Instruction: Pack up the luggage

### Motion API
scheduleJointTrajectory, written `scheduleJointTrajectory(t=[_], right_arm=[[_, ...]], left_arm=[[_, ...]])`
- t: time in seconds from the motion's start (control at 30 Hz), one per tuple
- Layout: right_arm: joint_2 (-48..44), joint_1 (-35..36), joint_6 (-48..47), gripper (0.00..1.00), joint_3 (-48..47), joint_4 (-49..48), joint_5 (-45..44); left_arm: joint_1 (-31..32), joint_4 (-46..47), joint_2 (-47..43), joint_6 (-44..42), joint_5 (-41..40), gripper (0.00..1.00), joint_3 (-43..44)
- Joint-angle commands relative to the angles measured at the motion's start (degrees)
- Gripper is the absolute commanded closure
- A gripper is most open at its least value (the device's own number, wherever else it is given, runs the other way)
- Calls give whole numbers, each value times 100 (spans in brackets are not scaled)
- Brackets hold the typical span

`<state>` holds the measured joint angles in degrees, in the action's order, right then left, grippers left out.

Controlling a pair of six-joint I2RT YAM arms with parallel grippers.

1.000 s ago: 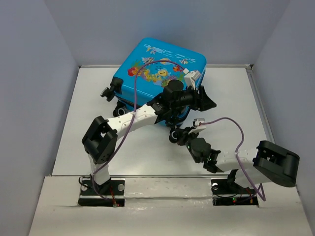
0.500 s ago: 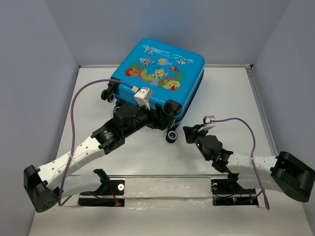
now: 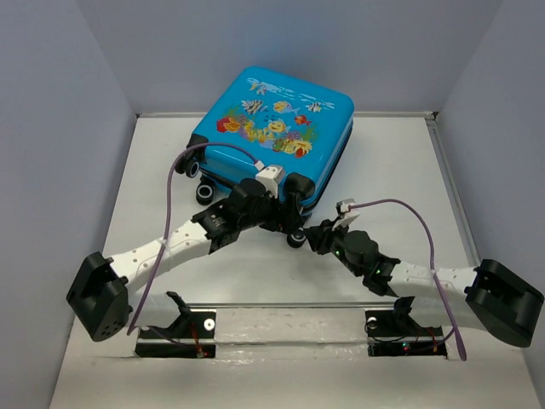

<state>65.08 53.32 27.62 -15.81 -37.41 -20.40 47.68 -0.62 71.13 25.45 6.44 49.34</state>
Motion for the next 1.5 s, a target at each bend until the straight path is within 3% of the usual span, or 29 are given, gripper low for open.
scheduleJointTrajectory(t=[0.0, 0.1, 0.17, 0.3, 0.33, 0.4, 0.47, 0.7, 0.87, 0.93, 1.3, 1.47], right_arm=[[22, -15, -55, 66, -106, -135, 133], [84, -15, -55, 66, -97, -144, 80], [128, -15, -72, 65, -115, -144, 54], [224, -67, -151, 65, -176, -162, 28], [242, -146, -160, 62, -203, -188, 89], [268, -226, -212, 62, -220, -258, 194], [295, -426, -309, 58, -177, -537, 421], [-11, -735, -494, 51, -159, -646, 836], [-741, -1069, -757, 35, -246, 355, 1370], [-900, -1122, -898, 34, -422, 838, 1408], [-857, -1359, -740, 37, -405, 990, 1205], [-479, -1412, -661, 44, -484, 402, 1083]], left_arm=[[-75, 738, 172, -49, 437, 1, 348], [-92, 994, 401, 39, 543, 4, 374], [-101, 1046, 533, 65, 508, 13, 445], [-127, 1292, 612, 153, 534, 41, 524], [-127, 1336, 647, 170, 578, 57, 576], [-119, 1424, 682, 214, 639, 80, 612], [-127, 1547, 717, 302, 770, 94, 664], [-110, 2144, 656, 917, 1464, 94, 980], [74, 2242, 797, 1128, 1510, 94, 1692], [145, 2259, 910, 1242, 1475, 94, 1929], [391, 2541, 1271, 1621, 1273, 94, 2387], [575, 2699, 1438, 1735, 1228, 94, 2396]])
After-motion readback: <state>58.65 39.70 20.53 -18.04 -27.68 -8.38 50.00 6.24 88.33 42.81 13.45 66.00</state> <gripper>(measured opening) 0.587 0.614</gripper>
